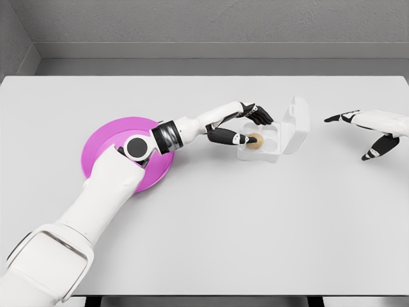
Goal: Pack egg into the box and close the box lid
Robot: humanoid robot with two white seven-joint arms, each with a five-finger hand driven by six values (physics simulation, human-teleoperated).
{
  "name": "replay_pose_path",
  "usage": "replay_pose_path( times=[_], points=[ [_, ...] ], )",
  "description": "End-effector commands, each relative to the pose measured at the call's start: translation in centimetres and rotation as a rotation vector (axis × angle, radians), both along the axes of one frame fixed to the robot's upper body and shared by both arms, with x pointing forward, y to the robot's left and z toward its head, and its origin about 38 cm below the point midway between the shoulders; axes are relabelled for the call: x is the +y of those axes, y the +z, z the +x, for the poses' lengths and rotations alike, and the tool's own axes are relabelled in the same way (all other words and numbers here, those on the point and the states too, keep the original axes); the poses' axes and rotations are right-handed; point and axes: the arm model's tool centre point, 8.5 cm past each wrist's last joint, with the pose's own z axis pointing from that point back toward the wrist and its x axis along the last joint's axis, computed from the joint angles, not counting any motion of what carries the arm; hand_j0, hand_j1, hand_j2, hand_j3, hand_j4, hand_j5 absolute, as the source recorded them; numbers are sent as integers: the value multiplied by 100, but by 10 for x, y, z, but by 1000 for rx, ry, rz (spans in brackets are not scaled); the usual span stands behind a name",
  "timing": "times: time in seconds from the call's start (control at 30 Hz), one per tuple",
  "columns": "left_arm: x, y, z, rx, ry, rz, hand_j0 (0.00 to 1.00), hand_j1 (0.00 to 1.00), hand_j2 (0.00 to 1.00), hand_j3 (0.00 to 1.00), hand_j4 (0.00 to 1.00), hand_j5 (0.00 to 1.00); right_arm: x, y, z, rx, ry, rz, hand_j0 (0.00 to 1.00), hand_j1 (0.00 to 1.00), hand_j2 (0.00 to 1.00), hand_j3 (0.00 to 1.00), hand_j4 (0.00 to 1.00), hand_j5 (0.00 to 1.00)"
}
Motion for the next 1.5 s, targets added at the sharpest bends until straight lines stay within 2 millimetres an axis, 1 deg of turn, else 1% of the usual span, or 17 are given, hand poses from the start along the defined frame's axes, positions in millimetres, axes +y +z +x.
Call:
replay_pose_path(
  times=[0.0, 0.43, 0.47, 0.53, 0.57, 0.6, 0.8, 0.97, 1.07, 1.13, 1.2, 1.23, 1.27, 1.3, 1.33, 1.4, 1.47],
  points=[
    [0, 1, 0, 3, 2, -8, 68, 68, 68, 68, 68, 68, -1, 1, 0, -1, -4, 6, 100, 100, 100, 100, 100, 100],
    [1, 7, 3, -7, 7, -16, 74, 74, 74, 74, 74, 74, -1, 1, 0, -1, -4, 6, 100, 100, 100, 100, 100, 100],
    [1, 9, 4, -11, 8, -20, 75, 75, 75, 75, 75, 75, -1, 1, 0, -1, -4, 6, 100, 100, 100, 100, 100, 100],
    [0, 13, 4, -20, 4, -24, 86, 86, 86, 86, 86, 86, 0, 1, 0, -1, -3, 7, 100, 100, 100, 100, 100, 100],
    [-2, 24, 8, -45, -3, -28, 88, 88, 88, 88, 88, 88, 0, 1, 0, -1, -3, 7, 100, 100, 100, 100, 100, 100],
    [-3, 25, 7, -49, -5, -28, 90, 90, 90, 90, 90, 90, 0, 1, 0, -1, -3, 7, 100, 100, 100, 100, 100, 100],
    [-9, 39, 5, -86, -25, -51, 90, 90, 90, 90, 90, 90, -8, 0, 1, 5, -30, 6, 100, 100, 100, 100, 100, 100],
    [-10, 45, 6, -98, -29, -59, 90, 90, 90, 90, 90, 90, -3, 7, 7, -14, -21, 13, 100, 100, 100, 100, 100, 100],
    [-10, 48, 6, -98, -30, -73, 90, 90, 90, 90, 90, 90, 1, 5, 8, -11, -17, 20, 100, 100, 100, 100, 100, 100],
    [-12, 58, 7, -103, -36, -109, 90, 90, 90, 90, 90, 90, 4, -1, 7, 4, -7, 13, 100, 100, 100, 100, 100, 100],
    [-21, 82, 1, -127, -71, -197, 91, 91, 91, 91, 91, 91, 5, -3, 6, 9, -2, 9, 100, 100, 100, 100, 100, 100],
    [-29, 89, -5, -131, -103, -221, 91, 91, 91, 91, 91, 91, 5, -2, 7, 8, -2, 9, 100, 100, 100, 100, 100, 100],
    [-21, 93, -4, -128, -110, -233, 93, 93, 93, 93, 93, 93, 5, -2, 7, 8, -2, 9, 100, 100, 100, 100, 100, 100],
    [-8, 101, -4, -135, -124, -234, 94, 94, 94, 94, 94, 94, 5, -2, 7, 8, -2, 9, 100, 100, 100, 100, 100, 100],
    [5, 111, -6, -141, -150, -237, 99, 99, 99, 99, 99, 99, 5, -2, 6, 8, -2, 8, 100, 100, 100, 100, 100, 100],
    [43, 122, -4, -150, -143, -212, 100, 100, 100, 100, 100, 100, 7, -2, 6, 6, 7, 6, 100, 100, 100, 100, 100, 100],
    [73, 128, -7, -181, -124, -171, 100, 100, 100, 100, 100, 100, 9, -1, 5, 4, 14, 1, 100, 100, 100, 100, 100, 100]
  ],
)
